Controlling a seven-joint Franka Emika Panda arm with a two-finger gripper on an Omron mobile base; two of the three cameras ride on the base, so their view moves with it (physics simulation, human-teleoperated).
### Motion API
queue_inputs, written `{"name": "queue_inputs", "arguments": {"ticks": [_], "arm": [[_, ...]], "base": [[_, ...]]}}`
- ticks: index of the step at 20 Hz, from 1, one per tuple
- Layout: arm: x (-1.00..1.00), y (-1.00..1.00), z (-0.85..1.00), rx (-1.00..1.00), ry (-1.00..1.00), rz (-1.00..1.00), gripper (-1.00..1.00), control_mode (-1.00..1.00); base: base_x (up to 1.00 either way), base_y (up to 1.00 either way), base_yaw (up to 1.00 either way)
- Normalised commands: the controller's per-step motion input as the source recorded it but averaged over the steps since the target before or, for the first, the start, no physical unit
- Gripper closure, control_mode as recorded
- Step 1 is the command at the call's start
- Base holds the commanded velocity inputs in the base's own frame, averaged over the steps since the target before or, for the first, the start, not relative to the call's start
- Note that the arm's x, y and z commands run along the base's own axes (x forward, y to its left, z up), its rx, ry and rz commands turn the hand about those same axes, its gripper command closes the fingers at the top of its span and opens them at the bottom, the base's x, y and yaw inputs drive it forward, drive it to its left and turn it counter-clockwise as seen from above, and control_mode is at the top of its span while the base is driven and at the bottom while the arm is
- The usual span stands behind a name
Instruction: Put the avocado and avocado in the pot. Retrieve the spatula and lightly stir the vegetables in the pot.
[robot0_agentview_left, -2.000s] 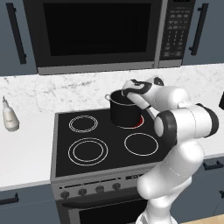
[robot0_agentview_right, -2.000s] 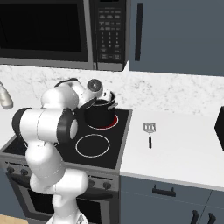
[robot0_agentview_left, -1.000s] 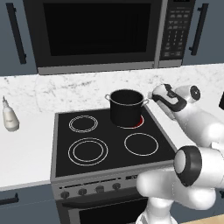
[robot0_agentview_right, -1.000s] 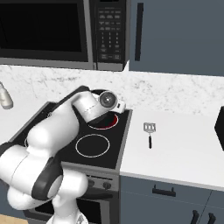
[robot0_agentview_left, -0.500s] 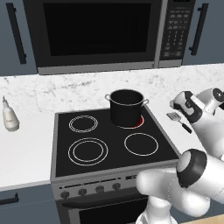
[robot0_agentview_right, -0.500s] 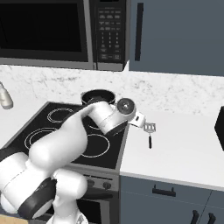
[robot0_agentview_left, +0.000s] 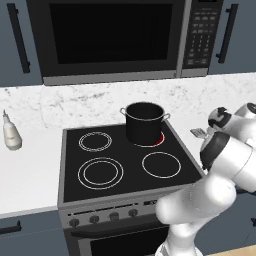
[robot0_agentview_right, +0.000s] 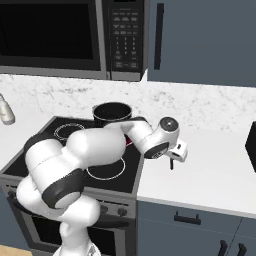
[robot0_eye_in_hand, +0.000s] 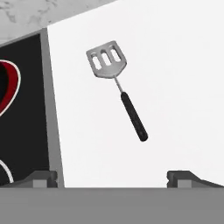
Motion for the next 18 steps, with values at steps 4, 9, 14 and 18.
{"name": "queue_inputs", "arguments": {"ticks": [4,9,14,18], "arm": [[0.12,-0.33,-0.8,0.0,0.07,0.04,-1.0,-1.0],[0.26,-0.18,-0.47,0.0,0.0,0.05,-1.0,-1.0],[0.32,-0.03,-0.46,-0.04,0.0,0.09,-1.0,-1.0],[0.21,-0.23,-0.23,0.0,0.01,0.1,-1.0,-1.0]], "base": [[0.0,0.0,0.0],[0.0,0.0,0.0],[0.0,0.0,0.0],[0.0,0.0,0.0]]}}
